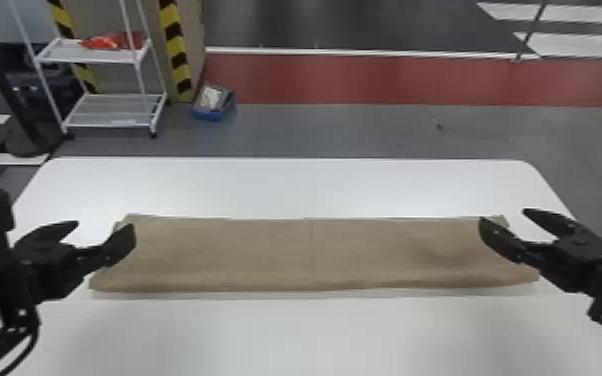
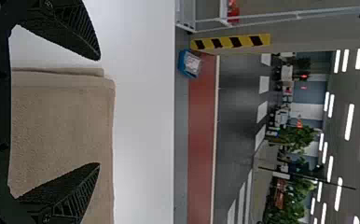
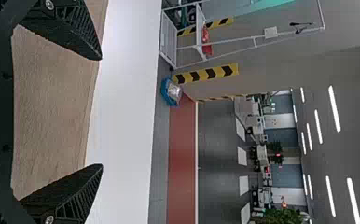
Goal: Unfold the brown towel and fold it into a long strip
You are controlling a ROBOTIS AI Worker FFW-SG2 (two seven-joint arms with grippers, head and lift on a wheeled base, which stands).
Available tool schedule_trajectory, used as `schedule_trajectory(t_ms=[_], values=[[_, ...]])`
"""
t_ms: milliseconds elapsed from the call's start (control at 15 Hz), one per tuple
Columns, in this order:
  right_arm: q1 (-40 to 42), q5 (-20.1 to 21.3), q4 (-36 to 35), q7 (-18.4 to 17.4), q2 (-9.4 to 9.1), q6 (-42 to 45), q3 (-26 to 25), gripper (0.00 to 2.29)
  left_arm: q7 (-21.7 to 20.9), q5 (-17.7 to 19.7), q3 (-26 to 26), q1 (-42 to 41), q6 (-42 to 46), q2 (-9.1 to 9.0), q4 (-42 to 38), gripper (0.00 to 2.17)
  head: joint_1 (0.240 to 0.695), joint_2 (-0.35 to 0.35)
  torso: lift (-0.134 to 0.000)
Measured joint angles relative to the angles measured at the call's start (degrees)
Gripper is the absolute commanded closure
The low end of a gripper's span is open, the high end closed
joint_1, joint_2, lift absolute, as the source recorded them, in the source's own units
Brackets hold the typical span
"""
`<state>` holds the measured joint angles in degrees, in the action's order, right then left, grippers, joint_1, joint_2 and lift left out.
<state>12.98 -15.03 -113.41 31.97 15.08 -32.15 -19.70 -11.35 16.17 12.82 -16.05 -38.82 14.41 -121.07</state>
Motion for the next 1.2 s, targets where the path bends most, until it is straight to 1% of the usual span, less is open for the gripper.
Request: schedule_trajectory(t_ms=[67, 133, 200, 267, 333, 400, 533, 733, 933, 1067, 1200], values=[[0.58, 0.51, -2.07, -0.38, -0.96, -0.44, 1.49, 0.05, 1.88, -2.34, -2.86, -0.83, 5.35, -0.69, 0.02, 0.08, 0.695, -0.016, -0.125], [1.29, 0.87, -3.82, -0.74, -2.2, -0.54, 2.93, 0.05, 3.93, -5.06, -6.06, -1.63, 11.28, -1.39, 0.41, 0.08, 0.695, -0.013, -0.125], [2.18, 0.99, -5.19, -1.28, -3.55, -0.07, 4.16, 0.05, 5.43, -6.94, -8.7, -2.41, 17.34, -1.99, 1.11, 0.08, 0.695, -0.013, -0.125], [3.23, 1.14, -6.12, -2.4, -4.73, 1.23, 5.2, 0.05, 6.83, -7.93, -10.64, -3.07, 22.14, -2.36, 1.76, 0.08, 0.695, -0.017, -0.125], [4.73, 1.74, -7.07, -4.25, -5.91, 3.54, 6.6, 0.05, 8.51, -8.65, -12.68, -3.82, 26.29, -2.63, 2.33, 0.09, 0.695, -0.019, -0.125], [6.15, 2.48, -7.87, -5.98, -6.71, 5.38, 7.85, 0.05, 9.56, -9.08, -14.18, -4.51, 28.84, -2.81, 2.63, 0.09, 0.695, -0.023, -0.125], [9.98, 3.56, -9.24, -9.73, -8.23, 12.51, 10.15, 0.05, 10.68, -9.52, -16.75, -6.44, 32.7, -3.17, 2.83, 0.09, 0.695, -0.032, -0.125], [14.72, 3.69, -10.63, -13.33, -9.5, 19.95, 11.75, 0.07, 11.99, -9.63, -18.64, -9.26, 37.05, -3.18, 2.65, 0.09, 0.695, -0.048, -0.125], [18.15, 3.69, -11.36, -16.38, -9.8, 24.58, 12.77, 0.07, 13.3, -9.77, -19.17, -11.53, 40.92, -2.72, 2.29, 0.09, 0.695, -0.054, -0.125], [19.82, 3.53, -11.32, -17.27, -9.81, 27.59, 12.89, 0.07, 13.86, -10.09, -18.99, -12.55, 42.53, -2.55, 1.98, 0.09, 0.695, -0.055, -0.125], [21.09, 2.94, -10.87, -17.4, -9.81, 29.86, 12.39, 0.07, 14.12, -10.33, -18.46, -13.31, 43.0, -2.18, 1.36, 0.09, 0.695, -0.056, -0.125]])
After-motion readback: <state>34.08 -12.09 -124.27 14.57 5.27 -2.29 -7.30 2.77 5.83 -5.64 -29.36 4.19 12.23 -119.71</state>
